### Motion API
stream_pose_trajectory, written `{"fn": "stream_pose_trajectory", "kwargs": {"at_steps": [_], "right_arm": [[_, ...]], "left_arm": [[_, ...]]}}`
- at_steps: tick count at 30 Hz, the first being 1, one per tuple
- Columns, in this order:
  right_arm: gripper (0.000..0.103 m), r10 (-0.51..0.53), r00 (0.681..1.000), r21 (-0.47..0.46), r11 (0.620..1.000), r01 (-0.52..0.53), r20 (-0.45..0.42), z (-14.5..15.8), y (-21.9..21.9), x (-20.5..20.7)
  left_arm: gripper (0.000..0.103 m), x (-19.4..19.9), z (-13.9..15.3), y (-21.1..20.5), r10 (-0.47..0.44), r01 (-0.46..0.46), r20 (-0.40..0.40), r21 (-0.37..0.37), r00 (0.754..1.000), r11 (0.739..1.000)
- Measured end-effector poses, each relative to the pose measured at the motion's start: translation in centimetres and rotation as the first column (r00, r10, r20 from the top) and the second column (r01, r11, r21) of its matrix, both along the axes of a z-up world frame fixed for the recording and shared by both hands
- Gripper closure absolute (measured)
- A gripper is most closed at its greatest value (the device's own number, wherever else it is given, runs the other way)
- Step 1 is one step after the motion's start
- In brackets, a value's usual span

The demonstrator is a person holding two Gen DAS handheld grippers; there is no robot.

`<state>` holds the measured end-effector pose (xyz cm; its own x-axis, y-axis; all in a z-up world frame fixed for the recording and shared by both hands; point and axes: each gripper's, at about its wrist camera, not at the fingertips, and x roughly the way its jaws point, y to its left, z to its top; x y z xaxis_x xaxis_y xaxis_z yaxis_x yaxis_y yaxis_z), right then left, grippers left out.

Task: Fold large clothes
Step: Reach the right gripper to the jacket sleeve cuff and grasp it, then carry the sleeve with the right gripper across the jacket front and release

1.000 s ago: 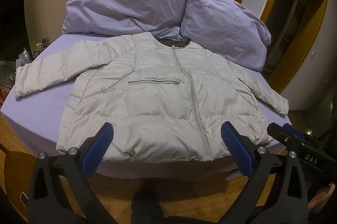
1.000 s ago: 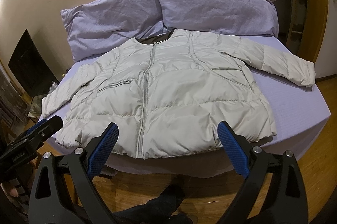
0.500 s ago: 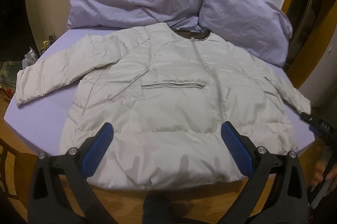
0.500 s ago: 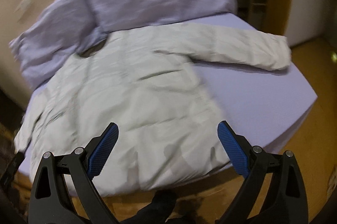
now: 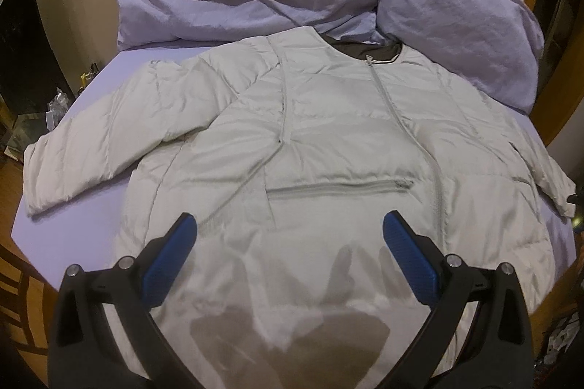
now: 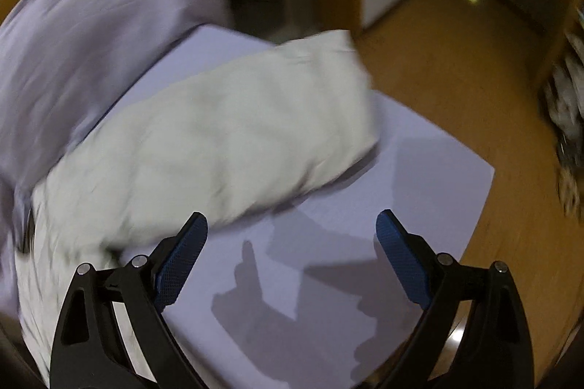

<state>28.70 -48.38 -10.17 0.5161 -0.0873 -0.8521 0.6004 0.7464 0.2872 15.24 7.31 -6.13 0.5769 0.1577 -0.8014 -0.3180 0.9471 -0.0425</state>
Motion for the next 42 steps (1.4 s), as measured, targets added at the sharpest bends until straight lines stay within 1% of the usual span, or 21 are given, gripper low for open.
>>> {"fn": "stream_pose_trajectory", "kwargs": {"at_steps": [2,4,7,10,12,13,14,15,16,18,20,22,25,27,30,32,35,39,41,42], "right_arm": [[0.011,-0.071,0.997,0.039,0.997,0.072,-0.019,-0.8,-1.9,0.4],[0.013,-0.12,0.992,0.066,0.99,0.122,-0.03,-1.4,-2.9,0.6],[0.016,-0.158,0.986,0.082,0.984,0.161,-0.046,-1.9,-3.9,1.0],[0.022,-0.186,0.981,0.092,0.977,0.19,-0.056,-2.5,-4.7,1.6],[0.026,-0.182,0.982,0.083,0.979,0.186,-0.05,-2.5,-4.6,2.1],[0.033,-0.161,0.986,0.071,0.984,0.164,-0.042,-2.5,-4.4,2.4],[0.043,-0.139,0.99,0.067,0.988,0.141,-0.031,-2.4,-4.2,2.6],[0.049,-0.124,0.992,0.069,0.99,0.125,-0.02,-2.3,-4.1,2.5],[0.064,-0.105,0.994,0.082,0.991,0.105,-0.006,-2.2,-3.8,2.6],[0.071,-0.105,0.994,0.069,0.992,0.105,-0.004,-1.9,-3.5,2.9],[0.08,-0.098,0.995,0.045,0.994,0.098,0.0,-1.5,-3.1,3.1],[0.084,-0.083,0.997,0.009,0.996,0.083,0.005,-0.7,-2.4,3.3],[0.086,-0.063,0.998,-0.038,0.997,0.064,0.029,0.9,-1.4,3.8],[0.087,-0.037,0.997,-0.059,0.997,0.04,0.062,2.2,-0.7,4.3],[0.087,0.036,0.991,-0.089,0.996,-0.025,0.129,4.6,1.4,5.1],[0.087,0.101,0.98,-0.103,0.991,-0.084,0.17,6.2,3.3,5.9],[0.087,0.197,0.957,-0.111,0.978,-0.176,0.212,8.0,6.6,6.8],[0.087,0.327,0.912,-0.119,0.944,-0.306,0.247,9.5,11.8,7.8],[0.087,0.4,0.878,-0.124,0.916,-0.381,0.262,10.3,14.9,8.4],[0.087,0.446,0.853,-0.126,0.895,-0.428,0.271,10.7,16.8,8.6]], "left_arm": [[0.002,0.9,-0.3,0.5,0.001,-0.001,-0.011,0.007,1.0,1.0],[0.002,1.5,-0.5,0.8,0.001,-0.001,-0.02,0.01,1.0,1.0],[0.002,2.5,-0.9,1.1,0.002,-0.002,-0.033,0.01,0.999,1.0],[0.002,3.3,-1.2,1.4,0.001,-0.001,-0.041,0.012,0.999,1.0],[0.002,3.6,-1.3,1.6,0.0,0.0,-0.045,0.012,0.999,1.0],[0.002,3.8,-1.4,1.7,0.0,0.0,-0.047,0.011,0.999,1.0],[0.002,4.0,-1.5,1.8,0.0,0.0,-0.048,0.009,0.999,1.0],[0.002,4.1,-1.6,1.8,0.001,-0.001,-0.049,0.008,0.999,1.0],[0.002,4.2,-1.6,2.0,0.003,-0.002,-0.051,0.005,0.999,1.0],[0.002,4.5,-1.7,2.1,0.005,-0.005,-0.054,0.001,0.999,1.0],[0.002,4.8,-1.8,2.3,0.007,-0.007,-0.056,-0.002,0.998,1.0],[0.002,4.9,-1.8,2.4,0.008,-0.008,-0.056,-0.003,0.998,1.0],[0.002,5.0,-1.8,2.6,0.011,-0.011,-0.054,-0.003,0.998,1.0],[0.002,5.0,-1.9,2.8,0.014,-0.014,-0.054,-0.004,0.998,1.0],[0.002,5.1,-2.0,3.2,0.018,-0.018,-0.053,-0.006,0.998,1.0],[0.002,5.1,-2.0,3.5,0.022,-0.022,-0.052,-0.009,0.998,1.0],[0.002,5.0,-2.0,3.6,0.024,-0.025,-0.049,-0.011,0.999,1.0],[0.002,4.8,-1.8,3.8,0.028,-0.029,-0.042,-0.009,0.999,1.0],[0.002,4.7,-1.8,4.1,0.034,-0.035,-0.04,-0.011,0.999,0.999],[0.002,4.7,-1.7,4.2,0.037,-0.037,-0.039,-0.013,0.999,0.999]]}}
